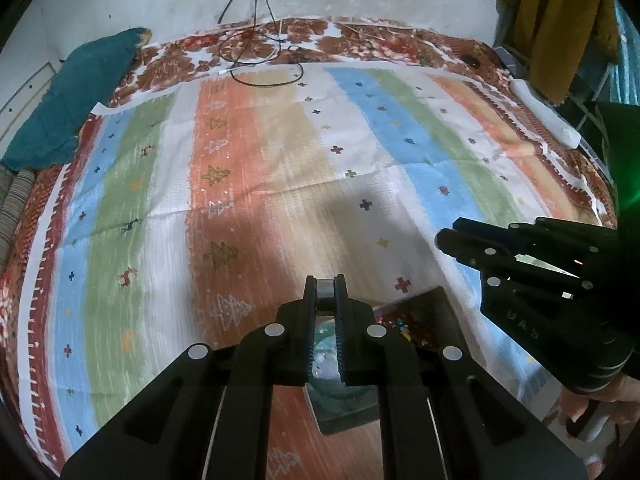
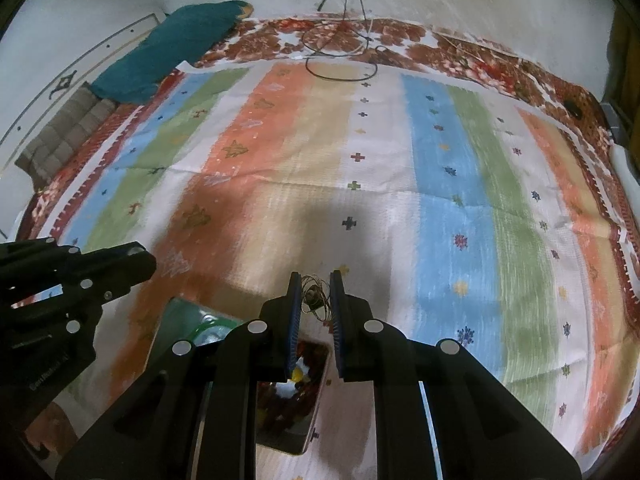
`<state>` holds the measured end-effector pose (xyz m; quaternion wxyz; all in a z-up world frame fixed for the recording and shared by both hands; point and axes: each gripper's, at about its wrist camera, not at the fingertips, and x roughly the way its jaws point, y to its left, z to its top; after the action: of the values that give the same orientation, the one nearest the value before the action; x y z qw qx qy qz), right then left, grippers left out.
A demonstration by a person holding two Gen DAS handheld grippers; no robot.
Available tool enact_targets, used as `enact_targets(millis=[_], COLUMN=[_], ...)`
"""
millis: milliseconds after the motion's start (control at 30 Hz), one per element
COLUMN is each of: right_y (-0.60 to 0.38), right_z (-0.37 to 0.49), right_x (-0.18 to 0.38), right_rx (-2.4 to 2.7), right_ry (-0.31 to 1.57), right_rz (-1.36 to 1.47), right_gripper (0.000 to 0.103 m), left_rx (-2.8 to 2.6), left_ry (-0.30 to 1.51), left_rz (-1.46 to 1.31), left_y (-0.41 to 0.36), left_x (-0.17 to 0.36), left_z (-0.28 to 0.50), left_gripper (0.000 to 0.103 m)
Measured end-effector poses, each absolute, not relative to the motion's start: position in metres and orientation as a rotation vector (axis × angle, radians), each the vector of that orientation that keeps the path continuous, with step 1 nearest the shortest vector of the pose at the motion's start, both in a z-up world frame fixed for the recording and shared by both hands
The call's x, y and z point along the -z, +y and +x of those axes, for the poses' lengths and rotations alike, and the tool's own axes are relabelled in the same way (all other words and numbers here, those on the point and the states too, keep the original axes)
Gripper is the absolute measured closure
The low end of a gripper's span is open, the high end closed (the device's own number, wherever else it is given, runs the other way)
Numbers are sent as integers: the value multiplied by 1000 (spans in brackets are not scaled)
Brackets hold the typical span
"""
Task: Organize jewelry
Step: 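Carry the ring and charm into the silver tray and open both tools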
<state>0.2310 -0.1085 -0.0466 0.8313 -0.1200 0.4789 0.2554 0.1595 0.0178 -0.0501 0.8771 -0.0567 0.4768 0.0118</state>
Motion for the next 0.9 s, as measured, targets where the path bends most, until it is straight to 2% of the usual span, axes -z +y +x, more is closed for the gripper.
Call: enact_targets(millis=[500, 533, 567, 600, 700, 833, 900], right_y=[-114, -113, -112, -111, -114, -125, -130], right_z=[198, 196, 194, 193, 191, 188, 184], right_x=[44, 45, 47, 48, 46, 39, 35], right_rx=[-596, -605, -615, -614, -602, -583, -584], right_ry=[1025, 1031, 1037, 1038, 1035, 1031, 1024], right_rz=[-257, -262, -267, -276, -275, -243, -237], right_gripper=[88, 88, 87, 86, 84, 69, 67], left_rx=[2, 9, 14, 12, -11, -18, -21], left_ry=[962, 959, 959, 958, 963, 946, 939], left_rz=[-114, -115, -119, -123, -131, -149, -164], left_y=[6, 6, 6, 7, 11, 16, 19], left_x=[44, 43, 43, 43, 44, 39, 36], left_z=[124, 124, 125, 125, 126, 119, 113], left_gripper=[95, 92, 84, 82, 81, 81, 79])
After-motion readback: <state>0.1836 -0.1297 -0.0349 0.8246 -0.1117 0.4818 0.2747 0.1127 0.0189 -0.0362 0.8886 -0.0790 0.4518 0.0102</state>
